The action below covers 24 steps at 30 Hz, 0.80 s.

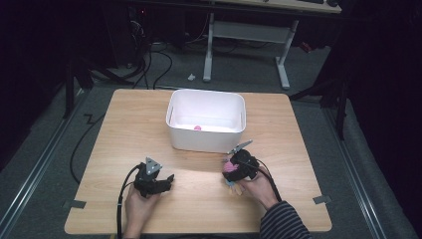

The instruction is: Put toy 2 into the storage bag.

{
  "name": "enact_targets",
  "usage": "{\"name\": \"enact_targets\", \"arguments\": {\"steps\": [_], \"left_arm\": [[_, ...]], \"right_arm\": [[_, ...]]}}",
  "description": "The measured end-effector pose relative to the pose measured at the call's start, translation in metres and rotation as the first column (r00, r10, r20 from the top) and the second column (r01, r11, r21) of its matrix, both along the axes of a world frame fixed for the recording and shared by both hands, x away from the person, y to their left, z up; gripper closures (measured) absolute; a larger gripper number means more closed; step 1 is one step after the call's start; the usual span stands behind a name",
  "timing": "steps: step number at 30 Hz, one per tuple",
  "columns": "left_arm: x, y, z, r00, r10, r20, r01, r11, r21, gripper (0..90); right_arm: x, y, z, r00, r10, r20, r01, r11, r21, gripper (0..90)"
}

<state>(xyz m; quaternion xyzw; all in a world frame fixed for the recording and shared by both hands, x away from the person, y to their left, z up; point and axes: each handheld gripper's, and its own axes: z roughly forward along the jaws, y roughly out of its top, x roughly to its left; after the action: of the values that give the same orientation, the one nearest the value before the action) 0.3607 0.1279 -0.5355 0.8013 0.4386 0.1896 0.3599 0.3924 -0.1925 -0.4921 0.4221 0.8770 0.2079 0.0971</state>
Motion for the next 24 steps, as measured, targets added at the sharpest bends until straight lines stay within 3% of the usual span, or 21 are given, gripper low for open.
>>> {"name": "enact_targets", "arguments": {"steps": [13, 24], "left_arm": [[0.000, 0.000, 0.000, 1.0000, 0.000, 0.000, 0.000, 1.0000, 0.000, 28.9], [0.000, 0.000, 0.000, 1.0000, 0.001, 0.000, -0.001, 1.0000, -0.001, 28.9]], "right_arm": [[-0.015, -0.014, 0.019, 0.9989, 0.030, 0.037, -0.033, 0.9972, 0.067, 33.4], [-0.026, -0.035, 0.045, 0.9968, 0.039, 0.069, -0.045, 0.9953, 0.085, 33.4]]}}
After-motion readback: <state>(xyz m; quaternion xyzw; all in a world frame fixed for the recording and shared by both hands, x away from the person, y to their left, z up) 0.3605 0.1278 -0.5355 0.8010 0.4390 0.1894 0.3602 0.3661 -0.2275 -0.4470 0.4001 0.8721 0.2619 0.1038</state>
